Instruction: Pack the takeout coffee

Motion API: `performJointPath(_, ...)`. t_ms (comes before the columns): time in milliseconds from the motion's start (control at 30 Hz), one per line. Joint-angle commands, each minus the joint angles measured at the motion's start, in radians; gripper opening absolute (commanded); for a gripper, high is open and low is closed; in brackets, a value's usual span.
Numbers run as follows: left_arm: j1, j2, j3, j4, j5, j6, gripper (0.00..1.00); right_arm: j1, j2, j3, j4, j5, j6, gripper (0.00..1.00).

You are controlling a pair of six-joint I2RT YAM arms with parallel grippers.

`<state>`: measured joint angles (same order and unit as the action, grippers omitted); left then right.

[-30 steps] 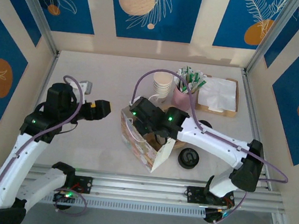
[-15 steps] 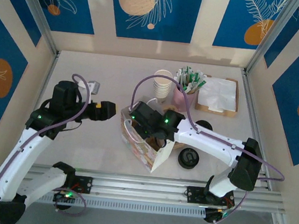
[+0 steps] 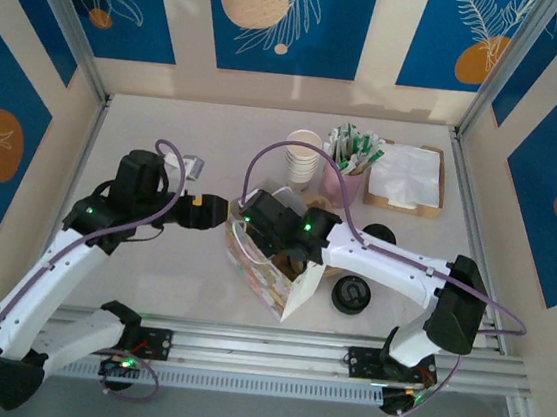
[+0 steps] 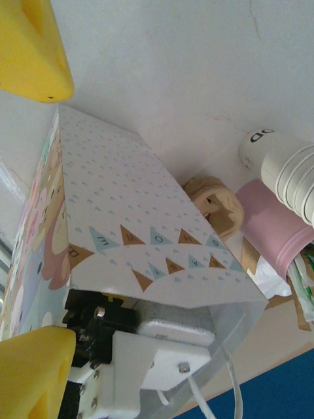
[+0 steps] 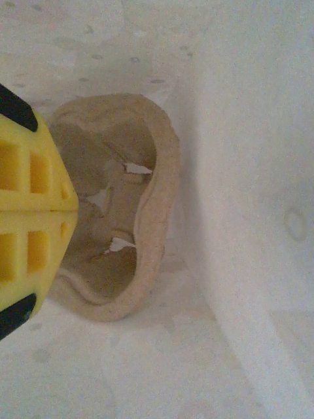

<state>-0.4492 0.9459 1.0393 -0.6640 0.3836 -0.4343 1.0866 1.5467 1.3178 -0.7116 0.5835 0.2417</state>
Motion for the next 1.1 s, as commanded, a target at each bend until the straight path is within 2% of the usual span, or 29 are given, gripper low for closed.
performJointPath(0,-0.017,0.010,-0.018,0.031,-0.034,0.029,0.87,-0.005,0.013,-0.027,0.040,0.038,-0.023,0.04)
performJointPath(633,-0.032,0.017,-0.042,0.021,-0.093,0.040,0.75,-0.027,0.173,-0.081,-0.017,-0.162,0.100,0.06)
performJointPath(1067,-0.042,0.011,-0.056,0.026,-0.089,0.031,0.73,-0.043,0.253,-0.075,0.003,-0.216,0.142,0.09)
